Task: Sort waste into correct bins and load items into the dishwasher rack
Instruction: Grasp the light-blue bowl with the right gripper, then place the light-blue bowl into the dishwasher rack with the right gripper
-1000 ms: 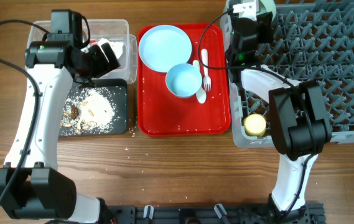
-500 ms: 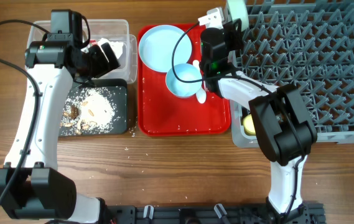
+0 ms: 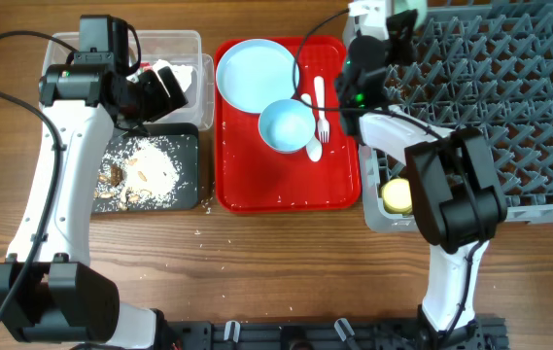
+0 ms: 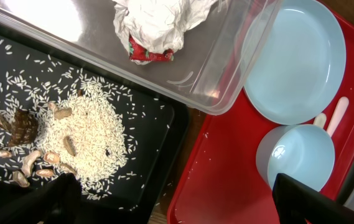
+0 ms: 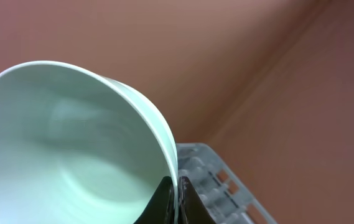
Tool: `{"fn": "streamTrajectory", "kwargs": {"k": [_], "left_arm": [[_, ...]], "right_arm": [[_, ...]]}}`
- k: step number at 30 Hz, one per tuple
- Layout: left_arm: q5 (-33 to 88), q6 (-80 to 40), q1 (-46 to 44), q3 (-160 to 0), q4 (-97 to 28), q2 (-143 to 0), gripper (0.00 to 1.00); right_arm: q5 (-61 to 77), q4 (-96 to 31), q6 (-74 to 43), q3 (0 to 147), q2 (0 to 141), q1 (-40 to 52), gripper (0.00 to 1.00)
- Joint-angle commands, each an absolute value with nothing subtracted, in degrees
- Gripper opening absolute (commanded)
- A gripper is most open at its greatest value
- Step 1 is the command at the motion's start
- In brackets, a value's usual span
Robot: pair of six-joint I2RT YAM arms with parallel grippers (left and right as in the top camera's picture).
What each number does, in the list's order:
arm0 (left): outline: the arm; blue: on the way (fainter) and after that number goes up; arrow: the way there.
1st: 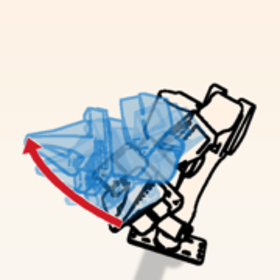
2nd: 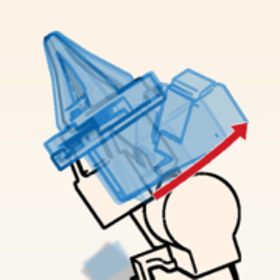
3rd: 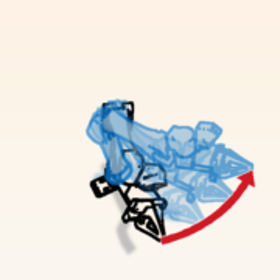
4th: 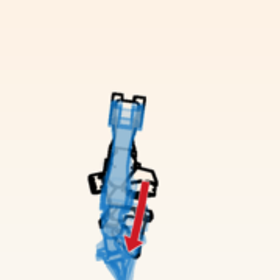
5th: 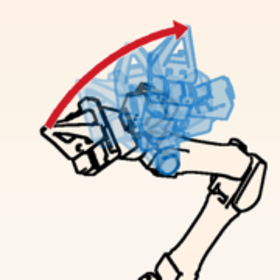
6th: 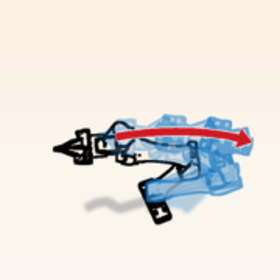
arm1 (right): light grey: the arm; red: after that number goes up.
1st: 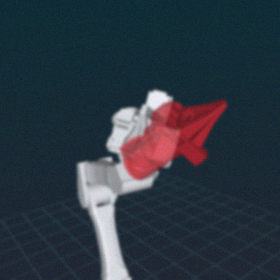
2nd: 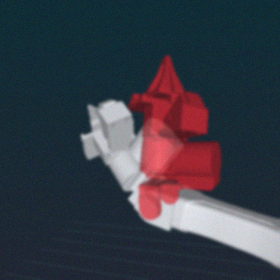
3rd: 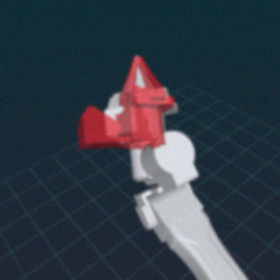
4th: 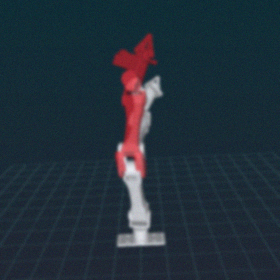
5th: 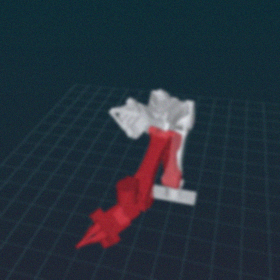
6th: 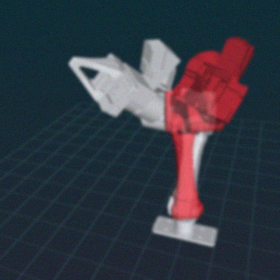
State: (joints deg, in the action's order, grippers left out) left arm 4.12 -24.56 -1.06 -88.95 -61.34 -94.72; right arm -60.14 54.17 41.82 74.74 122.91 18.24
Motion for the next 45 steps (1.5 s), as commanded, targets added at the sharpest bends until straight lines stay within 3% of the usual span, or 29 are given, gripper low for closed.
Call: {"fn": "streamTrajectory", "kwargs": {"k": [1, 6, 11, 12, 14, 15, 19, 20, 25, 27, 29, 32, 35, 36, 37, 40, 43, 45], "left_arm": [[3.77, -24.47, -0.84, -89.25, -61.32, -94.83, 1.0], [3.77, -24.47, -0.84, -89.25, -61.32, -94.83, 1.0], [3.77, -24.47, -0.84, -89.25, -61.32, -94.83, 1.0], [3.77, -24.47, -0.84, -89.25, -61.32, -94.83, 1.0], [3.77, -24.47, -0.84, -89.25, -61.32, -94.83, 1.0], [3.77, -24.47, -0.84, -89.25, -61.32, -94.83, 1.0], [3.77, -24.47, -0.84, -89.25, -61.32, -94.83, 1.0], [3.77, -24.47, -0.84, -89.25, -61.32, -94.83, 1.0], [3.77, -24.47, -0.84, -89.25, -61.32, -94.83, 1.0], [3.77, -24.47, -0.84, -89.25, -61.32, -94.83, 1.0], [3.77, -24.47, -0.84, -89.25, -61.32, -94.83, 1.0], [3.77, -24.47, -0.84, -89.25, -61.32, -94.83, 1.0], [3.77, -24.47, -0.84, -89.25, -61.32, -94.83, 1.0], [3.77, -24.47, -0.84, -89.25, -61.32, -94.83, 1.0], [3.77, -24.47, -0.84, -89.25, -61.32, -94.83, 1.0], [3.77, -24.47, -0.84, -89.25, -61.32, -94.83, 1.0], [3.77, -24.47, -0.84, -89.25, -61.32, -94.83, 1.0], [3.77, -24.47, -0.84, -89.25, -61.32, -94.83, 1.0]], "right_arm": [[-62.33, 51.05, 45.23, 74.98, 123.98, 17.02, 0.04], [-59.0, 31.77, 34.61, 74.98, 123.98, 17.58, 0.04], [-58.94, 30.96, 34.52, 74.98, 123.98, 21.08, 0.07], [-59.18, 30.96, 34.48, 74.98, 123.96, 21.67, 0.15], [-59.99, 30.96, 34.48, 74.98, 123.98, 23.03, 0.43], [-59.94, 31.0, 34.46, 74.98, 123.96, 23.59, 0.62], [-59.9, 31.07, 34.17, 74.98, 123.96, 24.21, 0.98], [-59.9, 32.05, 32.99, 74.98, 123.83, 24.64, 1.0], [-48.47, 27.0, 26.15, 75.0, 116.14, 28.18, 1.0], [-38.83, 9.8, 11.07, 75.0, 111.04, 30.72, 0.99], [-20.29, -6.94, -7.64, 75.0, 106.67, 31.59, 1.0], [-0.01, -19.84, -24.67, 74.98, 104.84, 31.44, 1.0], [2.9, -26.24, -31.0, 74.67, 105.56, 31.4, 1.0], [2.72, -27.0, -31.55, 74.5, 105.71, 31.09, 0.96], [2.66, -28.25, -33.08, 74.5, 105.97, 29.93, 0.84], [2.15, -28.95, -33.61, 74.5, 107.18, 27.44, 0.66], [0.97, -28.97, -34.09, 74.5, 110.19, 26.39, 0.61], [1.1, -28.6, -34.06, 74.5, 112.01, 26.37, 0.51]]}}
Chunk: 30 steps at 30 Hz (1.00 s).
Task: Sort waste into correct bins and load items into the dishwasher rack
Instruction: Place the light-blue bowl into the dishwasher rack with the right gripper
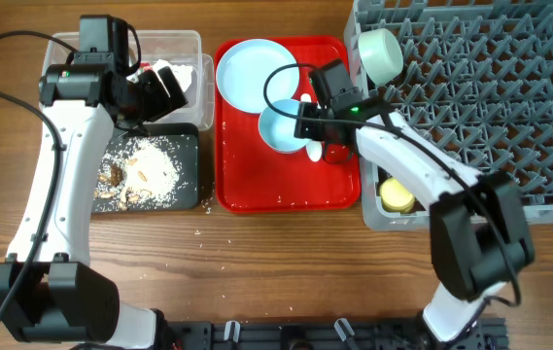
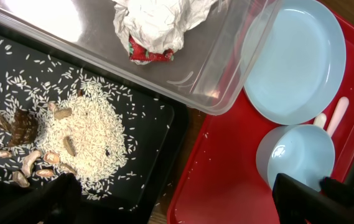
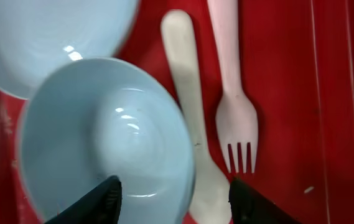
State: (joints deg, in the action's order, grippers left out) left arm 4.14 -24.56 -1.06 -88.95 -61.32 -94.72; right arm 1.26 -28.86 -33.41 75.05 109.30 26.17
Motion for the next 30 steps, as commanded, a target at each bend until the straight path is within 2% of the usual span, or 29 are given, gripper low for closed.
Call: {"fn": "streamTrajectory", "kwargs": {"k": [1, 6, 9, 10, 15, 17, 20, 23, 24, 28, 30], "left_arm": [[3.77, -24.47, -0.84, -89.27, -61.32, -94.83, 1.0], [3.77, -24.47, -0.84, -89.27, -61.32, -94.83, 1.0], [3.77, -24.47, -0.84, -89.25, -61.32, -94.83, 1.0], [3.77, -24.47, -0.84, -89.25, -61.32, -94.83, 1.0], [3.77, -24.47, -0.84, -89.25, -61.32, -94.83, 1.0], [3.77, -24.47, -0.84, -89.25, -61.32, -94.83, 1.0], [3.77, -24.47, -0.84, -89.25, -61.32, -94.83, 1.0], [3.77, -24.47, -0.84, -89.25, -61.32, -94.83, 1.0], [3.77, -24.47, -0.84, -89.25, -61.32, -94.83, 1.0], [3.77, -24.47, -0.84, -89.25, -61.32, -94.83, 1.0], [3.77, -24.47, -0.84, -89.25, -61.32, -94.83, 1.0]], "right_arm": [[1.15, -28.36, -34.06, 74.5, 112.03, 26.37, 0.45], [-0.05, -27.9, -33.56, 74.5, 113.95, 26.26, 0.2], [0.05, -28.05, -32.93, 74.5, 114.17, 26.26, 0.11], [0.05, -28.05, -32.93, 74.5, 114.17, 26.26, 0.05], [0.05, -30.94, -30.52, 75.42, 112.29, 26.24, 0.04], [-0.91, -35.97, -26.76, 79.33, 102.83, 25.65, 0.04], [-18.0, -41.82, -27.0, 81.6, 88.44, 23.64, 0.04], [-47.42, -47.79, -27.07, 81.52, 82.08, 21.93, 0.04], [-58.35, -48.71, -26.7, 80.58, 83.09, 21.47, 0.05], [-77.62, -45.87, -8.75, 80.12, 95.68, 21.3, 0.04], [-79.68, -42.59, -1.61, 80.14, 100.44, 21.3, 0.04]]}}
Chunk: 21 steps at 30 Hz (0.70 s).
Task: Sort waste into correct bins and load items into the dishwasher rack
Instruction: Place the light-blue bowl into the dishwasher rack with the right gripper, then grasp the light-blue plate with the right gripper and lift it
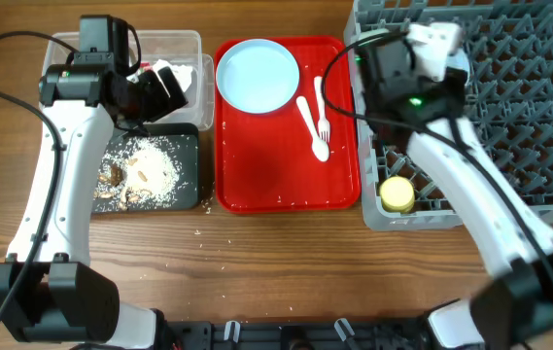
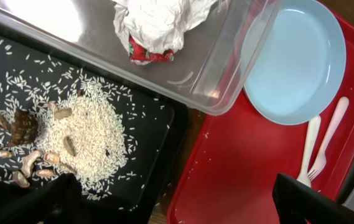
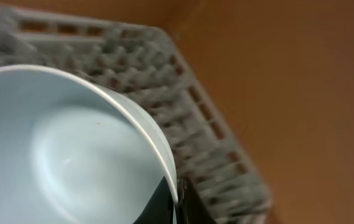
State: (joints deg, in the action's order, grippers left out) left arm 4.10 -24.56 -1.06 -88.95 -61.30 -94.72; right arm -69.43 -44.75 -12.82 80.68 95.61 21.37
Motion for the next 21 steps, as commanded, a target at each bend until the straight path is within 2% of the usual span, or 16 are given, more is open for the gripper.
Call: {"fn": "streamTrajectory", "kwargs": {"k": [1, 3, 5, 9, 16, 18, 19, 21], "left_arm": [[3.77, -24.47, -0.84, -89.25, -61.32, -94.83, 1.0], [3.77, -24.47, -0.84, -89.25, -61.32, -94.83, 1.0], [3.77, -24.47, -0.84, -89.25, -61.32, -94.83, 1.0], [3.77, -24.47, -0.84, -89.25, -61.32, -94.83, 1.0], [3.77, -24.47, -0.84, -89.25, -61.32, -94.83, 1.0], [3.77, -24.47, -0.84, -89.25, -61.32, -94.83, 1.0], [3.77, -24.47, -0.84, -89.25, -61.32, -94.83, 1.0], [3.77, -24.47, -0.84, -89.25, -61.32, -94.83, 1.0]], "right_arm": [[-79.66, -41.32, 1.61, 80.14, 102.59, 21.3, 0.05], [-79.72, -39.18, 6.24, 80.14, 108.25, 21.3, 0.04], [-79.42, -39.03, 6.07, 80.14, 111.15, 21.3, 0.04], [-70.48, -40.18, 6.04, 80.14, 111.55, 22.09, 0.04], [-66.72, -40.12, 12.51, 80.14, 111.55, 27.4, 0.06], [-66.7, -39.94, 12.49, 80.14, 111.55, 28.12, 0.26], [-66.7, -39.64, 12.47, 80.14, 111.55, 28.47, 0.41], [-66.7, -39.38, 12.49, 80.14, 111.55, 29.61, 0.62]]}}
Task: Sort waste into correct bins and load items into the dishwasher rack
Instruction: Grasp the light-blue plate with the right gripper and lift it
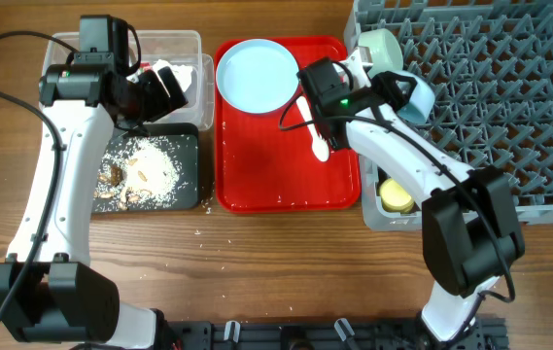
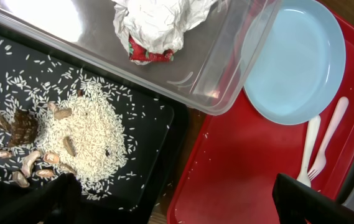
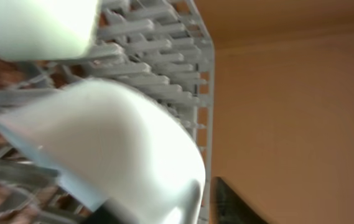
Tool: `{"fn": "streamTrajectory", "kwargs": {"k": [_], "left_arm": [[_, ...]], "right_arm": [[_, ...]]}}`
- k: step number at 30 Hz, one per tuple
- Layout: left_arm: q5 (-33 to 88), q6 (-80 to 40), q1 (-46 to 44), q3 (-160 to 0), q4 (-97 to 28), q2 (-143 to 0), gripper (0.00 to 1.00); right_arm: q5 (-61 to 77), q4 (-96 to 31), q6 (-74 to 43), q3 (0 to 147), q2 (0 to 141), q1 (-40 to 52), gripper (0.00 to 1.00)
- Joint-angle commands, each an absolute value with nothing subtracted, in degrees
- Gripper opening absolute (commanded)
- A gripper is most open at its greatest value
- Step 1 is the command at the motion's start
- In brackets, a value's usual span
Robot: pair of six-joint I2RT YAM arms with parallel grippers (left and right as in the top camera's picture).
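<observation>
A blue bowl leans on its edge in the grey dishwasher rack, beside a green bowl at the rack's far left. My right gripper is at the blue bowl, its fingers spread apart either side of it. On the red tray lie a blue plate, a white fork and a spoon. My left gripper hangs open and empty over the edge between the black tray and the red tray.
A clear bin at the back left holds crumpled paper. In front of it, a black tray carries rice and nuts. A yellow-topped item sits in the rack's near left compartment. Rice grains are scattered on the wooden table.
My right gripper held the blue bowl by its rim over the rack. Now the bowl rests in the rack beside the green bowl and the fingers stand apart. The left arm has not moved.
My right gripper first held the green bowl at the rack's far left. Then that bowl stood in the rack and the gripper was open over the blue bowl on the tray. Then it carried the blue bowl above the rack, where the bowl now rests.
</observation>
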State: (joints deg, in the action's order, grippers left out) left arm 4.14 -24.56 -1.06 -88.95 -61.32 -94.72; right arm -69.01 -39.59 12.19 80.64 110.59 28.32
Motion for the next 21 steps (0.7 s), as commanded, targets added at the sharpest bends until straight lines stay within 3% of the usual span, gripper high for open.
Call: {"fn": "streamTrajectory", "kwargs": {"k": [1, 5, 8, 11, 12, 14, 17, 18, 21], "left_arm": [[3.77, -24.47, -0.84, -89.25, -61.32, -94.83, 1.0], [3.77, -24.47, -0.84, -89.25, -61.32, -94.83, 1.0], [3.77, -24.47, -0.84, -89.25, -61.32, -94.83, 1.0], [3.77, -24.47, -0.84, -89.27, -61.32, -94.83, 1.0], [3.77, -24.47, -0.84, -89.27, -61.32, -94.83, 1.0], [3.77, -24.47, -0.84, -89.27, -61.32, -94.83, 1.0], [3.77, -24.47, -0.84, -89.25, -61.32, -94.83, 1.0], [3.77, -24.47, -0.84, -89.25, -61.32, -94.83, 1.0], [3.77, -24.47, -0.84, -89.25, -61.32, -94.83, 1.0]], "right_arm": [[-66.7, -39.13, 12.47, 80.14, 111.55, 30.2, 0.67], [-66.74, -35.11, 15.57, 80.38, 111.48, 32.84, 0.79], [-65.43, -26.48, 16.8, 80.75, 109.91, 33.12, 0.81], [-47.99, -20.1, 13.72, 80.79, 104.01, 33.17, 0.84], [-39.7, -19.51, 9.19, 80.79, 102.02, 33.15, 0.93], [-19.31, -19.29, -0.27, 80.79, 98.06, 32.71, 0.96], [-3.73, -19.07, -20.32, 80.79, 95.85, 31.46, 1.0], [-1.13, -18.83, -23.9, 80.77, 95.94, 31.07, 1.0], [0.23, -16.95, -37.56, 80.95, 100.92, 29.04, 0.85]]}}
